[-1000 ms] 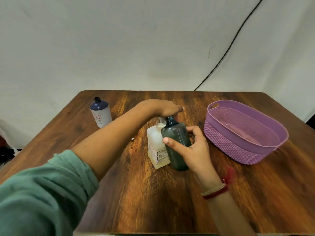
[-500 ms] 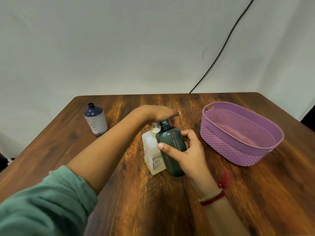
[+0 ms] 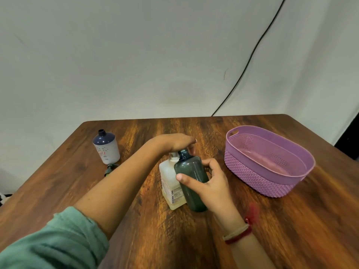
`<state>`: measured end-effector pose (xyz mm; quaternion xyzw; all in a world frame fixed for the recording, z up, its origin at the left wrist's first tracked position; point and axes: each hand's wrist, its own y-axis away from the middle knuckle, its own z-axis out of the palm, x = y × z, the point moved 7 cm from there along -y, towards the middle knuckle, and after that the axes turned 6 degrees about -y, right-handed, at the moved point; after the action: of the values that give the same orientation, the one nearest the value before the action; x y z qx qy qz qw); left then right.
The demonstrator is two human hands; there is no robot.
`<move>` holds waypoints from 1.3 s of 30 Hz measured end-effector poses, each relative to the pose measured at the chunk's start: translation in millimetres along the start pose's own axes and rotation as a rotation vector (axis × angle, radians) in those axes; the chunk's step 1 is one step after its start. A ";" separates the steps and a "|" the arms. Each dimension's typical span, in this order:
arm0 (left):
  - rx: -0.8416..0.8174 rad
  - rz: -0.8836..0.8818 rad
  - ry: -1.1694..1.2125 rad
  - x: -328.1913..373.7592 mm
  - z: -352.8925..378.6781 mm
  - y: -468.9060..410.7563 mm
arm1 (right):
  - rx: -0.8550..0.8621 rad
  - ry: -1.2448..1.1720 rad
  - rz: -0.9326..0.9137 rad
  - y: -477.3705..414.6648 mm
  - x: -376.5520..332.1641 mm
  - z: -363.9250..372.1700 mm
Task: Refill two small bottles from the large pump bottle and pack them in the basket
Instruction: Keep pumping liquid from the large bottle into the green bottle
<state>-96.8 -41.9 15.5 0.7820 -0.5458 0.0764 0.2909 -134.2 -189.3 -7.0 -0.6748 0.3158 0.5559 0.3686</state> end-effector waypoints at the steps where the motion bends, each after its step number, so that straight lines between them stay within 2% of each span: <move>1: -0.008 -0.010 0.009 -3.2 3.4 -0.6 | -0.001 0.006 0.009 0.9 1.7 0.1; 10: -0.004 -0.018 -0.017 12.5 -5.4 12.5 | -0.009 -0.015 0.004 1.9 -5.5 -1.7; 21: -0.072 -0.038 -0.047 16.4 -1.5 22.4 | -0.010 -0.030 0.033 5.4 -5.1 -2.0; 29: -0.028 -0.027 -0.036 10.9 2.3 19.2 | -0.001 -0.031 0.048 4.8 2.1 -0.4; 34: 0.008 -0.029 -0.089 16.3 -8.0 22.0 | -0.006 -0.061 0.019 4.7 -5.4 -1.9; 39: -0.052 -0.063 -0.166 11.0 1.8 19.9 | 0.007 -0.056 0.035 2.3 4.8 1.2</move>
<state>-110.8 -56.5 26.2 0.7946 -0.5449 -0.0122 0.2673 -135.9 -189.5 -12.2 -0.6521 0.3190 0.5797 0.3700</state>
